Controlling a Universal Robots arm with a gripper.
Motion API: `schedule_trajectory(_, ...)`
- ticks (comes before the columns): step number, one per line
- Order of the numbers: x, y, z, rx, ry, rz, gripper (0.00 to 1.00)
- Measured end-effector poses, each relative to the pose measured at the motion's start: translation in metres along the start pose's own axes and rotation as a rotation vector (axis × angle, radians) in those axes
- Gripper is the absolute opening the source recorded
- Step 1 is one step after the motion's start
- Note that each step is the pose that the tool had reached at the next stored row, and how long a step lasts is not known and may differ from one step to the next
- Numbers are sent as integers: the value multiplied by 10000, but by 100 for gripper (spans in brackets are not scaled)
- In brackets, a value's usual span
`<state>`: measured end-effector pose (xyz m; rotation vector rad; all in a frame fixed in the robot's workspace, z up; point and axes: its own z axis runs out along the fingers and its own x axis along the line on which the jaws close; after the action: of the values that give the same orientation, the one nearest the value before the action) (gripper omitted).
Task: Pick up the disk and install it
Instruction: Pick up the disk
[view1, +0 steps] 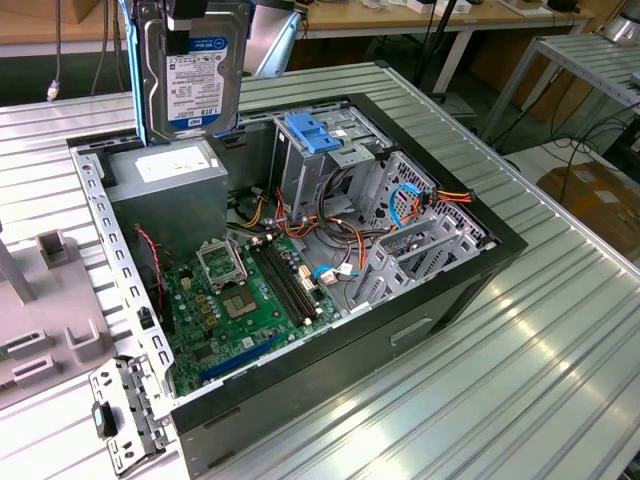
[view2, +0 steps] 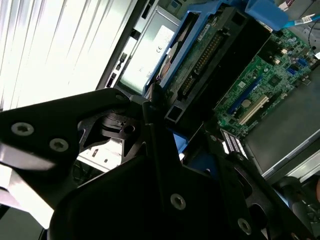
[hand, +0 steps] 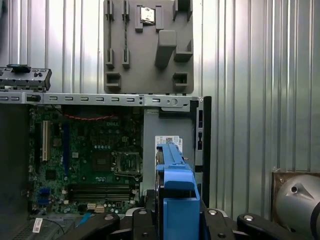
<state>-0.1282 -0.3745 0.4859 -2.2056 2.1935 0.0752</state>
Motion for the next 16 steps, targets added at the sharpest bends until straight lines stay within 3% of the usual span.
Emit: schedule_trajectory(16,127,-61,2,-2,0,-1,37)
